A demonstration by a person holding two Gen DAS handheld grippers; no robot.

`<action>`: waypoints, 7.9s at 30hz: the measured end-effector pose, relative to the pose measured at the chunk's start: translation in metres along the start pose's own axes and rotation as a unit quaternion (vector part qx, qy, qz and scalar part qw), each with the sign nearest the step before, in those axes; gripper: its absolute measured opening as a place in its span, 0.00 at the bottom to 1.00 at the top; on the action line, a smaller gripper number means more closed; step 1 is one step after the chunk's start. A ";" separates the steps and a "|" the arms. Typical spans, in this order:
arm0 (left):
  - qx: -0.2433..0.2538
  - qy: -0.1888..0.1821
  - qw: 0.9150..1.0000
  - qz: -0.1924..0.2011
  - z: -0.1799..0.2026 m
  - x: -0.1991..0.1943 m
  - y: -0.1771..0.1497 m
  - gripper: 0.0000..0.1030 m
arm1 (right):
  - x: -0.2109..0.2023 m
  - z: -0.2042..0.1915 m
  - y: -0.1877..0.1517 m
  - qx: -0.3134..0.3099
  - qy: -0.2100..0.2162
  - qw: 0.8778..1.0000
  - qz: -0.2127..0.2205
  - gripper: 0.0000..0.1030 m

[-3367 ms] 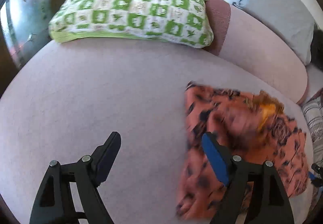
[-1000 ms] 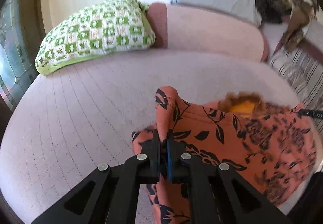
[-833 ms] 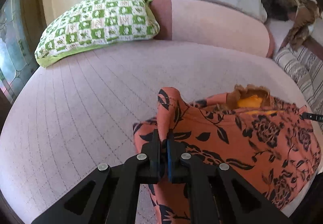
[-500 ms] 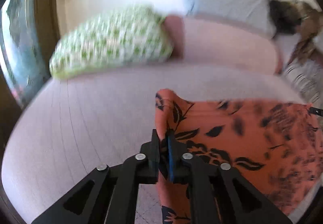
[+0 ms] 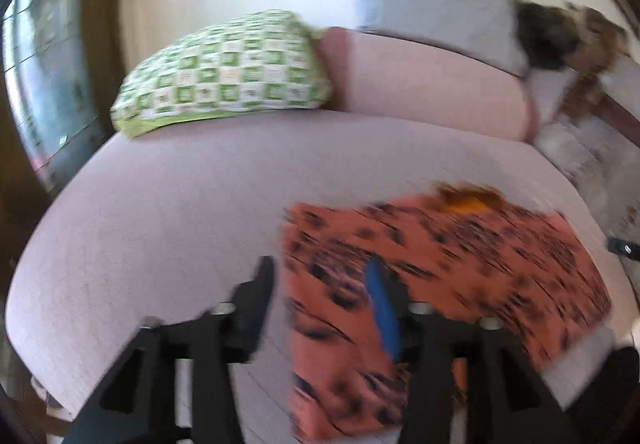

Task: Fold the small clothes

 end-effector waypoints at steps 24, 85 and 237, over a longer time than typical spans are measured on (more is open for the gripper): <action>0.012 0.051 0.997 -0.051 0.009 0.002 -0.018 0.56 | 0.024 0.010 -0.008 0.082 0.058 0.994 -0.032 0.86; 0.071 0.080 0.986 -0.125 0.061 0.087 -0.053 0.85 | 0.090 0.131 -0.014 0.197 0.059 0.975 -0.080 0.83; 0.068 0.011 0.993 -0.092 0.125 0.067 -0.026 0.85 | 0.050 0.096 -0.085 0.353 0.054 0.933 -0.050 0.27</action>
Point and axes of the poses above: each gripper's, at about its wrist camera, not at the fingertips, and x roughly the way its jaws point, z to its right, y to its top, the point moved 8 cm from there along x, roughly the way its jaws point, and after that the axes turned 3 degrees about -z, right-handed, at the moved point
